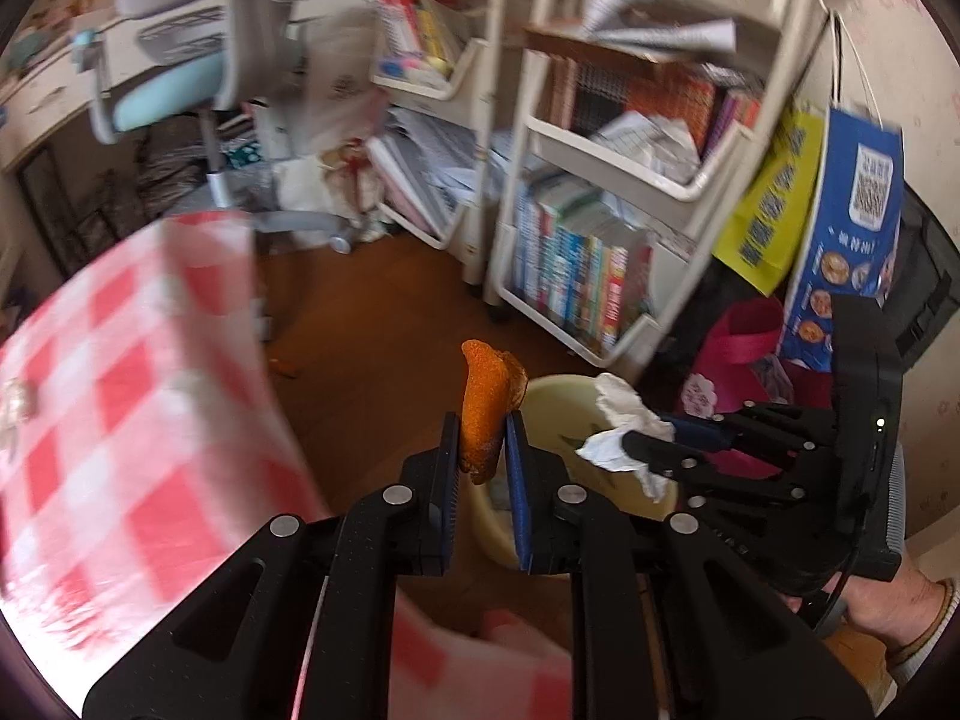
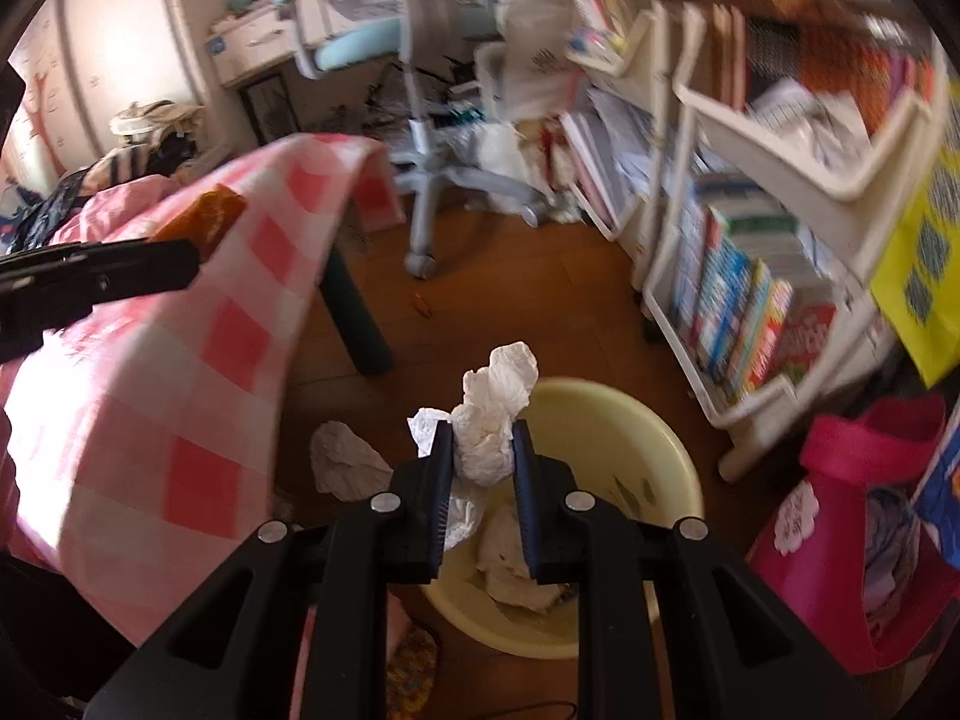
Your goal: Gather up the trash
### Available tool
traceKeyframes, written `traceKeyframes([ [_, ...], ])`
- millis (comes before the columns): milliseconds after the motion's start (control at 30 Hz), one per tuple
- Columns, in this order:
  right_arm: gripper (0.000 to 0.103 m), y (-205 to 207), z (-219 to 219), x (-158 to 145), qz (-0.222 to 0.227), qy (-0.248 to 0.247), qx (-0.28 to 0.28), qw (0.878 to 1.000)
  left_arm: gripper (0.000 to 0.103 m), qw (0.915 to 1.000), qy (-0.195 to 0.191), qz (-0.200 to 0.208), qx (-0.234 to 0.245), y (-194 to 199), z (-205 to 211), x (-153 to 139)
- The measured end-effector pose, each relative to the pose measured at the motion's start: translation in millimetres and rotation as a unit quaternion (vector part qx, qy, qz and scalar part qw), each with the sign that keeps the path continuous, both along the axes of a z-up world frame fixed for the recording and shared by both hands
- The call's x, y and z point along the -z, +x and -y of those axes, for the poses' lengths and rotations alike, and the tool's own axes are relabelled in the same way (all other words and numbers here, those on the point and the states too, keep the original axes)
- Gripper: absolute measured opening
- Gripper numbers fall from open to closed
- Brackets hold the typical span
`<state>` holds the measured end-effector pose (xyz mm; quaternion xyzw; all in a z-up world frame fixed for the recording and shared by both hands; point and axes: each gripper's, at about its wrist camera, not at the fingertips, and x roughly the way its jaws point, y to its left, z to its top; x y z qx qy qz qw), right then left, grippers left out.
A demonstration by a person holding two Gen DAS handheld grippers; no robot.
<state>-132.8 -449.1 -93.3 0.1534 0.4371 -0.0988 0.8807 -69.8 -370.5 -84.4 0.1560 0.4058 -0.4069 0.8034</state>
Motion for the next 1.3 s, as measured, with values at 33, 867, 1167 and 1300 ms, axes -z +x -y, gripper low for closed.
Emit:
traceKeyframes([
  [33,0.035,-3,8,3,-0.007,0.002,0.008,1.0,0.015,0.9999,0.005,-0.006,0.009,-5,11,7],
  [867,0.044,32,-34,-61,0.081,0.006,-0.044,0.996,0.058,0.9962,0.023,0.056,-0.063,12,-68,-34],
  [1167,0.046,91,-97,-87,0.098,-0.001,-0.128,0.987,0.069,0.9831,0.021,0.08,-0.163,49,-177,-59],
  [1300,0.047,139,-141,-93,0.098,0.007,-0.189,0.977,0.07,0.9682,0.029,0.064,-0.24,80,-249,-58],
])
